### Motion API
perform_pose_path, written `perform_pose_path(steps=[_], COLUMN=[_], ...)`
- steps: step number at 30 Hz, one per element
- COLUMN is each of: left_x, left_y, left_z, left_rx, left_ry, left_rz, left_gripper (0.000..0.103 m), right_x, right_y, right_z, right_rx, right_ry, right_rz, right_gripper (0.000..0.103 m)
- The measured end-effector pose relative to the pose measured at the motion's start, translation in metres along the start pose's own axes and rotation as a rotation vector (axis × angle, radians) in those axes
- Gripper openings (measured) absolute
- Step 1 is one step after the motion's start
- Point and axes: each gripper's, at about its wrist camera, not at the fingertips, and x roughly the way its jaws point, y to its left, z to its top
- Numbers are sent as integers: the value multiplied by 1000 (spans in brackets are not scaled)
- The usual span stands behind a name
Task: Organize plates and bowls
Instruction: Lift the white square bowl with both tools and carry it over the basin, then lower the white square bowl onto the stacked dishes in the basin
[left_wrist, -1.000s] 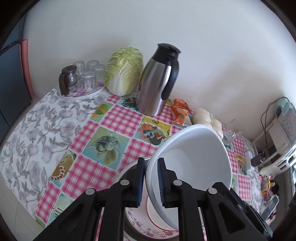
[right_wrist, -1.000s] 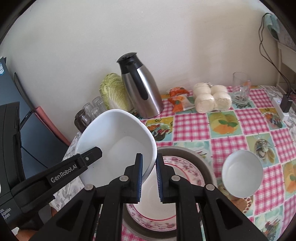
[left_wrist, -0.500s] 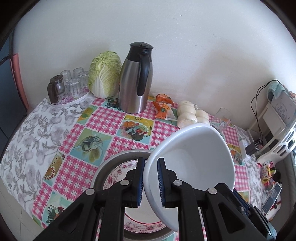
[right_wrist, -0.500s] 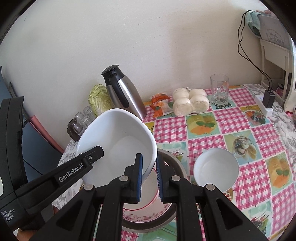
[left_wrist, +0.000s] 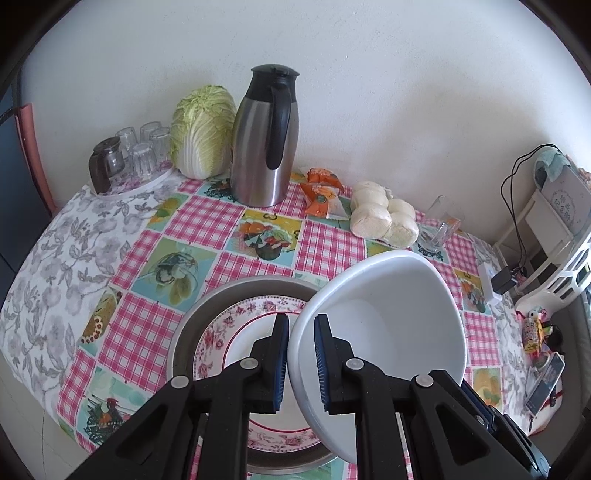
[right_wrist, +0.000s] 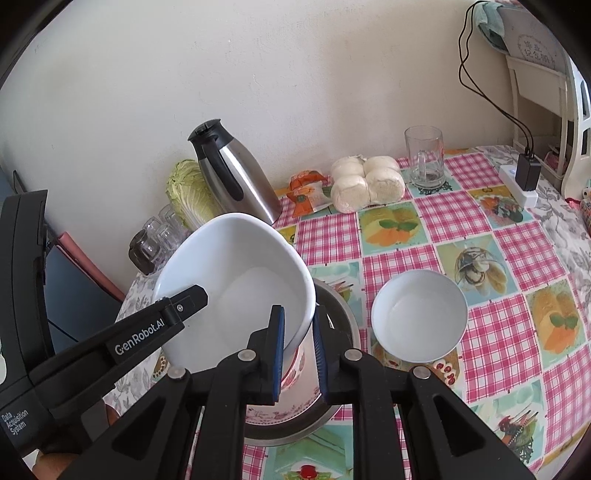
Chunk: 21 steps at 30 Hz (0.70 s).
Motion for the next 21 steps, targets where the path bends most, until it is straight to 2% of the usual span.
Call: perform_pose_path(steps=[21], left_x=[21], left_y=[38], left_z=[-4], left_rx=[-67], left_ry=[81], left_rz=[24], left_gripper=[16], right_x=[37], right_y=[16], right_z=[-11], right_rx=[-19], right_ry=[118], right_rz=[17], right_gripper=[18])
